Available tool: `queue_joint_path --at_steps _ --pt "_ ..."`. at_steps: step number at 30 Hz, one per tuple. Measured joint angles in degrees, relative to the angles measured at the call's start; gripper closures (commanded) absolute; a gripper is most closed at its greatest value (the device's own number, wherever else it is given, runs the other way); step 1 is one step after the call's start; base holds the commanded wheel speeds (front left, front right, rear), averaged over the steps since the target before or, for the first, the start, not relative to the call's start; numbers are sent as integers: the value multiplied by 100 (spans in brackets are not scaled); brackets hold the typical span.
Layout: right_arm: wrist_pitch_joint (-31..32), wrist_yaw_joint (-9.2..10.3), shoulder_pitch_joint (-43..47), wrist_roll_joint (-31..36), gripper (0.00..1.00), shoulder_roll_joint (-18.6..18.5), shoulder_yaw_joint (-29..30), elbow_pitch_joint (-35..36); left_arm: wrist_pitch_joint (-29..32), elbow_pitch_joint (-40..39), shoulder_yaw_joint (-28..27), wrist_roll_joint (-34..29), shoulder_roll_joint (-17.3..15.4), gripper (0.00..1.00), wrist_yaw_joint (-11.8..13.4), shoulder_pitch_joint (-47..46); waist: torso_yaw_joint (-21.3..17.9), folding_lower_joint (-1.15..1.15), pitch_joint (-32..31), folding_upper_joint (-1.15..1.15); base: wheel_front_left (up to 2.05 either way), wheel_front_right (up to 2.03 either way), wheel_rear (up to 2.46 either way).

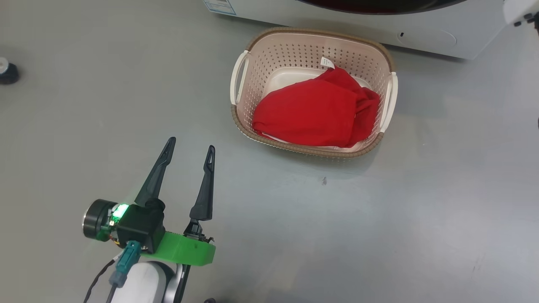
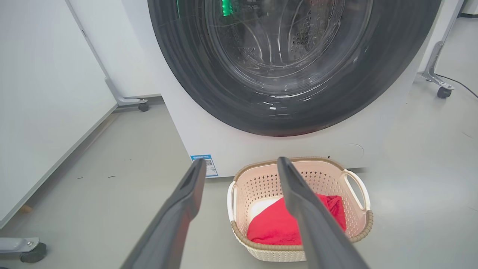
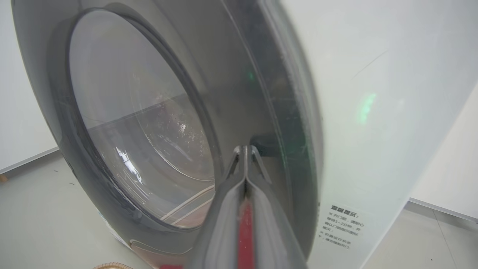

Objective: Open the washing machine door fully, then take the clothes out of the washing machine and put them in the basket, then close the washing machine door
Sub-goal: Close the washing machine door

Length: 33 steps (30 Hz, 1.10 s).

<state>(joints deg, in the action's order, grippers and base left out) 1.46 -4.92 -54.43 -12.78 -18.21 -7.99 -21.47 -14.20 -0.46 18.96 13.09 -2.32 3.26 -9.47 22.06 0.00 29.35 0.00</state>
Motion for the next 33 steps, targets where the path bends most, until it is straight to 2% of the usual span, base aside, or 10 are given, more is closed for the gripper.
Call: queue_joint_path --at_steps 16,24,33 --pt "-266 60 -422 27 100 -59 132 -442 -7 98 110 46 16 0 1 -56 190 0 76 0 0 0 0" --pt "-622 26 -399 -103 100 133 69 -583 -8 177 112 46 20 0 25 -143 160 0 58 0 0 0 0" --pt "-1060 -69 91 -290 100 493 -126 -510 -10 135 -36 46 21 0 99 -152 -72 0 10 0 0 0 0"
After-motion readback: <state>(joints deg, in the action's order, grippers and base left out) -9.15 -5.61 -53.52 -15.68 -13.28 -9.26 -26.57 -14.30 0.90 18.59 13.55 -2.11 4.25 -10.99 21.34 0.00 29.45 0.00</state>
